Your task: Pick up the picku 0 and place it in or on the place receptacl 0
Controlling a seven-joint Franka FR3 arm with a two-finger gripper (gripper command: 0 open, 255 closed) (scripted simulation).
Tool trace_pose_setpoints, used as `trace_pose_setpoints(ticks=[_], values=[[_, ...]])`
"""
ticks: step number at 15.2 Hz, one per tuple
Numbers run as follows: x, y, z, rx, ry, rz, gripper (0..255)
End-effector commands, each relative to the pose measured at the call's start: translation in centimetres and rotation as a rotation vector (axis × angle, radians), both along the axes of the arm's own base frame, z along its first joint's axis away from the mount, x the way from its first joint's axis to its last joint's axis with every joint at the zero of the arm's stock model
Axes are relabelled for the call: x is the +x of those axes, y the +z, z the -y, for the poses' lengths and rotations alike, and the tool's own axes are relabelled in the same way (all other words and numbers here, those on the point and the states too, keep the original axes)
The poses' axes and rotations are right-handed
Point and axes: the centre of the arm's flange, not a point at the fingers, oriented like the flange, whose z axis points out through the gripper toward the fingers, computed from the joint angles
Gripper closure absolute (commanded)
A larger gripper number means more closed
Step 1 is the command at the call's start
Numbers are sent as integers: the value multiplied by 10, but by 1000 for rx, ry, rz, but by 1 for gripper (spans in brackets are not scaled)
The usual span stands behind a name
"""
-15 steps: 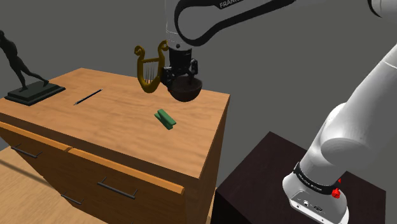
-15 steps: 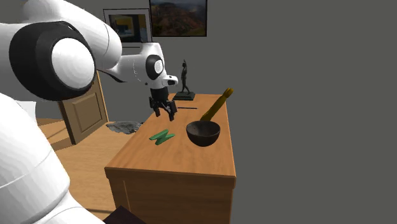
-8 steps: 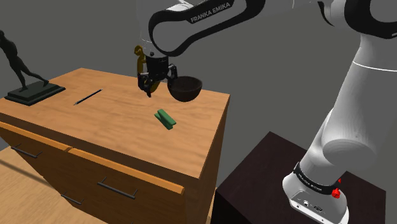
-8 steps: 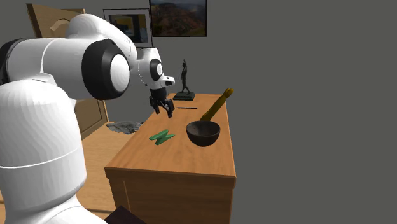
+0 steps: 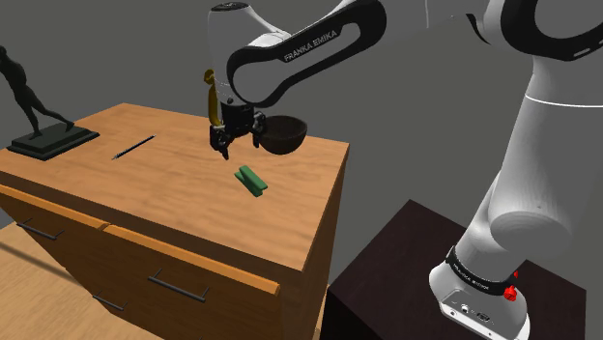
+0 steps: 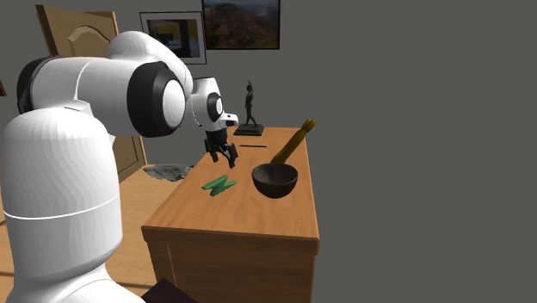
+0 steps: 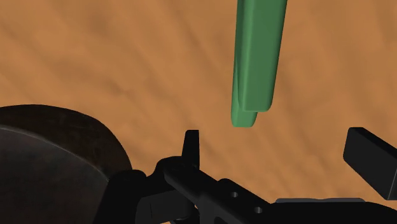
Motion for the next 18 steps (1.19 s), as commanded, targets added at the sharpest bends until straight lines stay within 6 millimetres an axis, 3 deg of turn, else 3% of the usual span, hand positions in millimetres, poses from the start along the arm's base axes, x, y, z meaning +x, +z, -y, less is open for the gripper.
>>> trace_pose_setpoints(ticks=[1, 7, 8, 17, 18], values=[[1, -4, -1, 0, 0, 1, 0], [1, -4, -1, 0, 0, 1, 0], [1, -4, -1, 0, 0, 1, 255], [1, -4, -1, 0, 0, 1, 255], [1, -4, -1, 0, 0, 1, 0]])
